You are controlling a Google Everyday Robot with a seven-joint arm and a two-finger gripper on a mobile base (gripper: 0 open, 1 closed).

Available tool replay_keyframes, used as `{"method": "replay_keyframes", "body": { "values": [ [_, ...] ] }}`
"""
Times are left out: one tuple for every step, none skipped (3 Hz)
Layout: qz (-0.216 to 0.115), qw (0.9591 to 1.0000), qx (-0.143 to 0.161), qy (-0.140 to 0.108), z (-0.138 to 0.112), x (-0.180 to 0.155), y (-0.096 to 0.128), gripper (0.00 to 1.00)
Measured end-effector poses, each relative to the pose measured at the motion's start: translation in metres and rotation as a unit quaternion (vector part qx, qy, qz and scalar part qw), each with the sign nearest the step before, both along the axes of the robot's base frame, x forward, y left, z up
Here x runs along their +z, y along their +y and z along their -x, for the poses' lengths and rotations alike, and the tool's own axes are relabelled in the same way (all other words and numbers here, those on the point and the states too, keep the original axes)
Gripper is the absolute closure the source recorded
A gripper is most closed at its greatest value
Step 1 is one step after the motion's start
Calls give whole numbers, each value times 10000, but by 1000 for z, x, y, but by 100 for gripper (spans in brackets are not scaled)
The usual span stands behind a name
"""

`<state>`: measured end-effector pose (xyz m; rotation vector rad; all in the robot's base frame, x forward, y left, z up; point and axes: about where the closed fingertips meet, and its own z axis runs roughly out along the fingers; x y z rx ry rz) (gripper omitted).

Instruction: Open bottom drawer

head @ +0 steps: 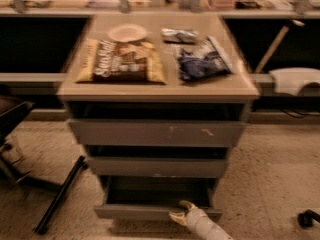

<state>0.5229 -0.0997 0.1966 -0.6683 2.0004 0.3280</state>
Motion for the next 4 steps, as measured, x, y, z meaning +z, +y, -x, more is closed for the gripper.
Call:
{"method": "replay_keyframes", "body": {
  "values": [
    [-1,10000,3,0,0,5,0,100],
    [-72,9999,106,11,11,7,10,100],
    [-72,9999,106,11,11,8,9,100],
    [-116,9999,62,30,30,4,5,100]
  ]
}}
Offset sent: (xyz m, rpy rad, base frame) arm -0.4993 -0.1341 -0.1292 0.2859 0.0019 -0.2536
